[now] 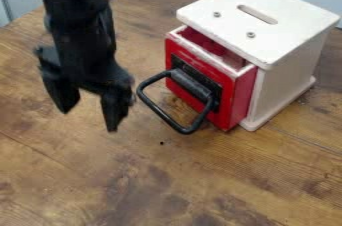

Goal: Close the drawer

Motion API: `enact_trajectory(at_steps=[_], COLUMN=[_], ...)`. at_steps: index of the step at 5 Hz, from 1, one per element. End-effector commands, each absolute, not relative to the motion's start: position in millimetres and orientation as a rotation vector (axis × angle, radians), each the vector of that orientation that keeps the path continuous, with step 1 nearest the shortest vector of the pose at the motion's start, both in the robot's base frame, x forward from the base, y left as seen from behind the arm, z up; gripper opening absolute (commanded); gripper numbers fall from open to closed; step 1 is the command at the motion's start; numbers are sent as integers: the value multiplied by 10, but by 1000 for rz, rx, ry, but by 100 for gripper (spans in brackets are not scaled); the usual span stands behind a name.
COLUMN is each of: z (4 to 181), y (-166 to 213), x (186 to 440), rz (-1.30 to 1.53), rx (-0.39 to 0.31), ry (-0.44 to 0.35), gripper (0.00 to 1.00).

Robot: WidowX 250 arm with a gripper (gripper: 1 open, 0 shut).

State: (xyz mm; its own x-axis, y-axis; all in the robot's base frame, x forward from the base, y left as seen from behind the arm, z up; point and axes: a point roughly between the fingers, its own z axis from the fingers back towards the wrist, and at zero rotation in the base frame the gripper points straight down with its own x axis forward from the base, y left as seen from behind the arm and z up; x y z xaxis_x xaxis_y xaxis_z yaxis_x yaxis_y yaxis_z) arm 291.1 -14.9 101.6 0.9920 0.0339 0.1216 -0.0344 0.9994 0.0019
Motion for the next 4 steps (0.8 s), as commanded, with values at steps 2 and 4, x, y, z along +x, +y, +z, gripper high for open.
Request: enact_trajectory(at_steps=[2, 4], z=[1146, 1099], y=[103, 143], x=[3189, 3186], rz=[43, 73], rx=[0, 4], ry=[-147, -163], gripper=[100, 100])
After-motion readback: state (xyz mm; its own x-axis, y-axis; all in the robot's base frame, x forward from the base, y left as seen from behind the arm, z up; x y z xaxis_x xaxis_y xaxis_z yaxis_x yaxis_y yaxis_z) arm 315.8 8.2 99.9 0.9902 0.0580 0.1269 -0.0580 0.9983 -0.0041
